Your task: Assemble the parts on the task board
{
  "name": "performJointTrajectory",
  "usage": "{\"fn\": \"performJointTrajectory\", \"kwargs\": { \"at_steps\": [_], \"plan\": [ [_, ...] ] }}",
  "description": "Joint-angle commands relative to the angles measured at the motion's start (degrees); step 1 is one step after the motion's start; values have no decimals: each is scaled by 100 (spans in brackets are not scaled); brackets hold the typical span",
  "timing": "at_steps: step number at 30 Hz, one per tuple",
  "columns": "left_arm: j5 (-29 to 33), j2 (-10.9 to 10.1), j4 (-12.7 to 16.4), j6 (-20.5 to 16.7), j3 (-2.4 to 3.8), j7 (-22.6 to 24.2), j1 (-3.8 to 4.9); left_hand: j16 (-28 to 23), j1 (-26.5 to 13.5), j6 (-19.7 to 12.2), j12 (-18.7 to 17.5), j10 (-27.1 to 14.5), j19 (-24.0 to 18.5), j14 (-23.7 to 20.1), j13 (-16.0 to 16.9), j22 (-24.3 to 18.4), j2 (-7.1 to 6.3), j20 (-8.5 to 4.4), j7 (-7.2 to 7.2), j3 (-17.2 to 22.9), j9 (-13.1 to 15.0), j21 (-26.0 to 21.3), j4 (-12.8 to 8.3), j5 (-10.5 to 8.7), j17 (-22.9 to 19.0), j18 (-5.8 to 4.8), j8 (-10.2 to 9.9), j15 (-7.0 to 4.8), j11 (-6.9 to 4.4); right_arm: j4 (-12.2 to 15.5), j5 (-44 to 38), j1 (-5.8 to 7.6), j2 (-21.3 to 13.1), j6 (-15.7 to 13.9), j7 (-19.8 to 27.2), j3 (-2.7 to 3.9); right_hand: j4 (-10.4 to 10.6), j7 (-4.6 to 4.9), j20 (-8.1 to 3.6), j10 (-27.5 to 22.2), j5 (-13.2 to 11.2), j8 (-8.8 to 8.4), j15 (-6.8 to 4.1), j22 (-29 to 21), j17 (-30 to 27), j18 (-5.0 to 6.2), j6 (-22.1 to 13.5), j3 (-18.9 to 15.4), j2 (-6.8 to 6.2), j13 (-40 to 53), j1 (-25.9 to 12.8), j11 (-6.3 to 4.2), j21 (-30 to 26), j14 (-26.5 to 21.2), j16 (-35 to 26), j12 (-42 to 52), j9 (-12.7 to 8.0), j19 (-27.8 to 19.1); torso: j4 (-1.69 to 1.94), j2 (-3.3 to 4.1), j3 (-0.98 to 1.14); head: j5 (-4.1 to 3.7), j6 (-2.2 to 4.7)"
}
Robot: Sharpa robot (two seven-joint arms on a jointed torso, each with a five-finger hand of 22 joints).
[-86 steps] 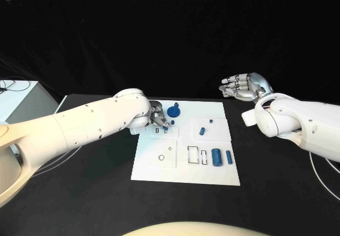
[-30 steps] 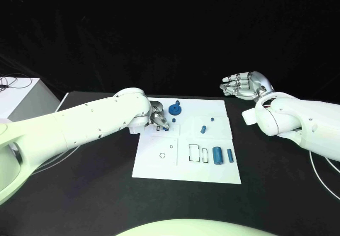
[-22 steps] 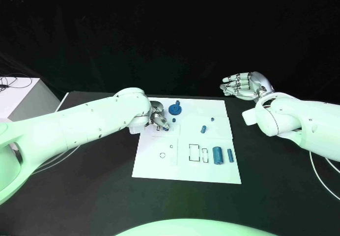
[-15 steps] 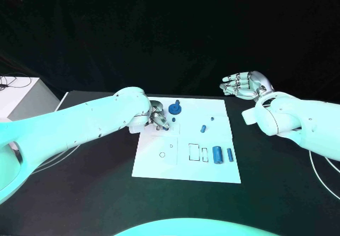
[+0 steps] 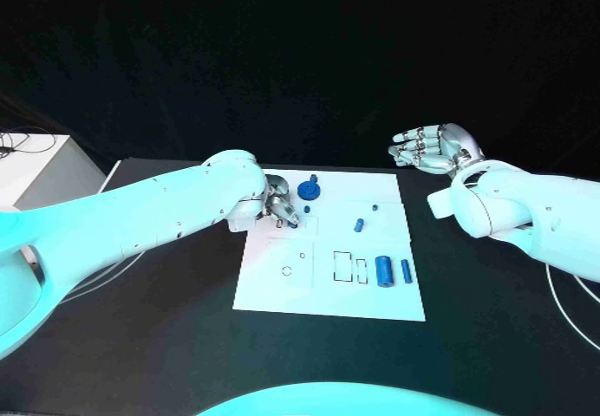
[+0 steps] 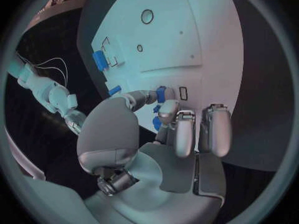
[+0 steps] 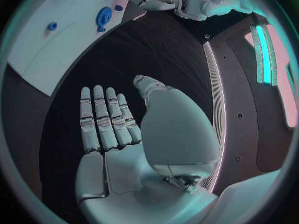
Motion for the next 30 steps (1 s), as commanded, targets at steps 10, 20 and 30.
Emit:
{"fn": "performJointTrajectory", "kwargs": {
  "at_steps": [10, 20, 30],
  "plan": [
    [-6, 179, -199, 322, -9, -29, -14, 19, 26, 124, 12, 30, 27, 606, -11, 169, 24, -4, -74, 1170, 1, 25, -1204, 31, 1509, -46, -3, -52, -3, 56, -11, -1, -7, 30, 81, 3, -23, 287, 0, 4, 36, -49, 38, -28, -26, 60, 27, -21, 42, -6, -28, 31, -36, 0, -39, -57, -12, -60, -9, 4, 2, -1, -28],
    [-4, 306, -324, 374, -11, -37, -16, 19, 31, 126, 16, 37, 29, 606, -1, 171, 33, -5, -74, 1175, -1, 26, -1204, 31, 1509, -46, -7, -54, -4, 91, -11, 0, -15, 45, 76, 3, -25, 289, 1, 2, 37, -57, 41, -40, -37, 59, 25, -26, 42, -6, -31, 34, -35, -6, -41, -68, -15, -68, -2, -4, 1, -22, -38],
    [-18, 399, -445, 303, -22, -44, -23, 19, 0, 128, 7, 52, 39, 606, -13, 186, 51, -8, -70, 1116, -8, 30, -1174, -9, 1509, -50, -33, -53, 0, 127, -11, 2, -24, 67, 60, 3, -28, 291, 3, 1, 37, -64, 43, -51, -48, 59, 25, -31, 43, -6, -33, 36, -34, -14, -43, -78, -18, -75, -5, -1, -1, -45, -37]
  ]
}}
